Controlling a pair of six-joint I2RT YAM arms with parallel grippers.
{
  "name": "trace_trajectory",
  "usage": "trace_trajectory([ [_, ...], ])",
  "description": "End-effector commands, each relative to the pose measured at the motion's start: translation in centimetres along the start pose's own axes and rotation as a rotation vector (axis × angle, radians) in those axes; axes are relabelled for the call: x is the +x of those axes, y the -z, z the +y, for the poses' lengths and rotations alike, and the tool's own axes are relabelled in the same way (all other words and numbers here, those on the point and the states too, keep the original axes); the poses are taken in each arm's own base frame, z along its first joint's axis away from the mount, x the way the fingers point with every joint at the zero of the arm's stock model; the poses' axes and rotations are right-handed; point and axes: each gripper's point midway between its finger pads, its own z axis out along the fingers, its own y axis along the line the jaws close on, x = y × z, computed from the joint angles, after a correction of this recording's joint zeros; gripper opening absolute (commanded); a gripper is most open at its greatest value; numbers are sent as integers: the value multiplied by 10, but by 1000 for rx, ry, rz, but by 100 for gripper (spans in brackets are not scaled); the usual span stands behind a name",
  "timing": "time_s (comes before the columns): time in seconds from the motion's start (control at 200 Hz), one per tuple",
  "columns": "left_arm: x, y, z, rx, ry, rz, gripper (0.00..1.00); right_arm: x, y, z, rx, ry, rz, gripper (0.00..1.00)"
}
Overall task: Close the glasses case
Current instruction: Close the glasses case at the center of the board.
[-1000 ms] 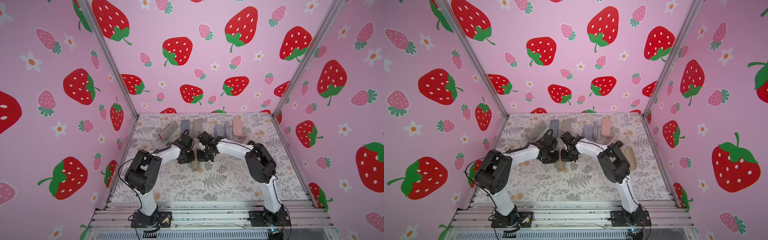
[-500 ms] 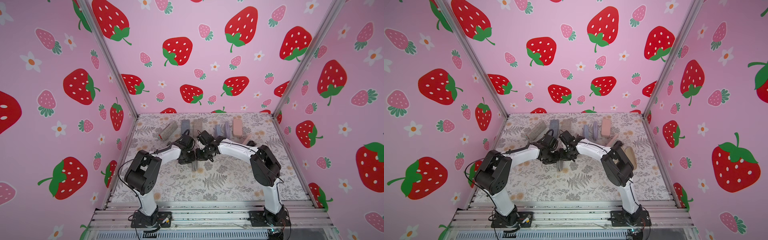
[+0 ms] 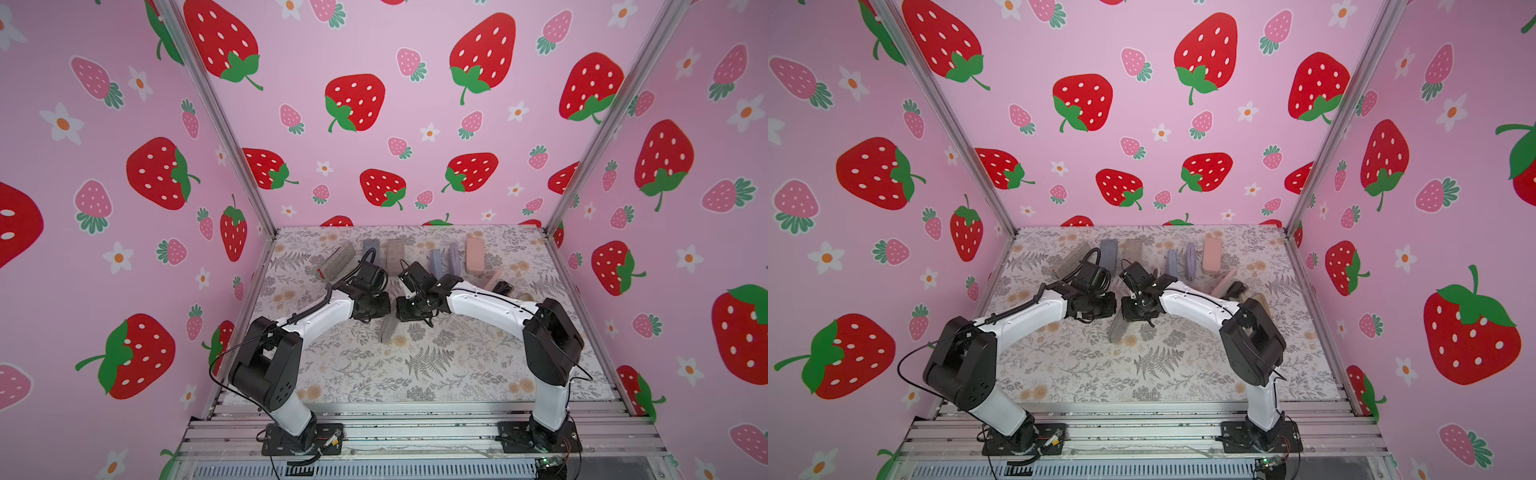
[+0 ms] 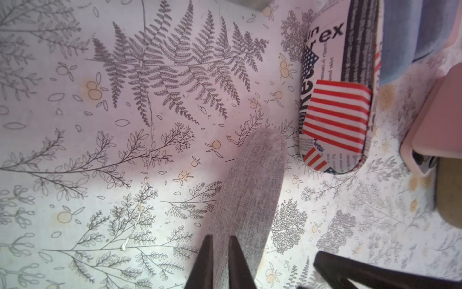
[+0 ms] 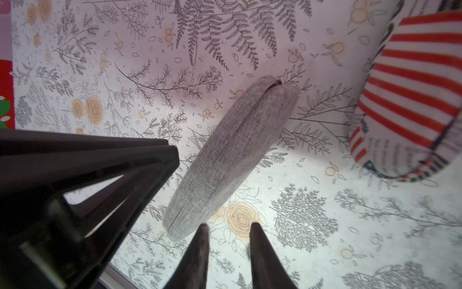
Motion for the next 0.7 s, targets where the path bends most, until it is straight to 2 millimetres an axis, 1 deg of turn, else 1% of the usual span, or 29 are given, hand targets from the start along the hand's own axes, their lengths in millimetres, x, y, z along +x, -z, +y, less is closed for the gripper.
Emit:
trace_trajectory([
  [0.0,-7,13,-6,11,-1,-30,32,-3,26,-9,50,8,-58,37],
  [0.08,-5,16,-8,24,-10,-30,52,-7,44,-18,89,3,-103,49],
  [0.09,-5,16,-9,25,-14,-28,53,-8,46,-19,95,3,-109,51],
  [0.1,-4,15,-9,27,-16,-26,55,-8,49,-21,100,3,-114,55],
  [0.11,-4,16,-11,31,-21,-26,57,-8,51,-22,108,3,-120,57],
  [0.15,-2,16,-13,40,-35,-20,64,-10,61,-29,133,4,-141,63],
  [0.22,2,16,-21,61,-75,-8,73,-12,76,-42,182,-2,-166,71],
  [0.265,4,15,-25,63,-104,-1,77,-13,84,-53,211,-14,-172,75],
  [0.325,9,14,-30,64,-142,13,80,-15,94,-69,245,-39,-181,77],
  [0.395,15,8,-32,56,-174,42,81,-16,103,-85,262,-76,-192,79],
  [0.535,21,-7,-27,21,-188,82,81,-18,120,-115,279,-145,-216,80],
  [0.615,23,-16,-26,13,-187,100,77,-19,128,-128,281,-176,-224,80],
  [0.695,22,-23,-28,15,-183,113,71,-20,133,-140,285,-201,-227,80],
])
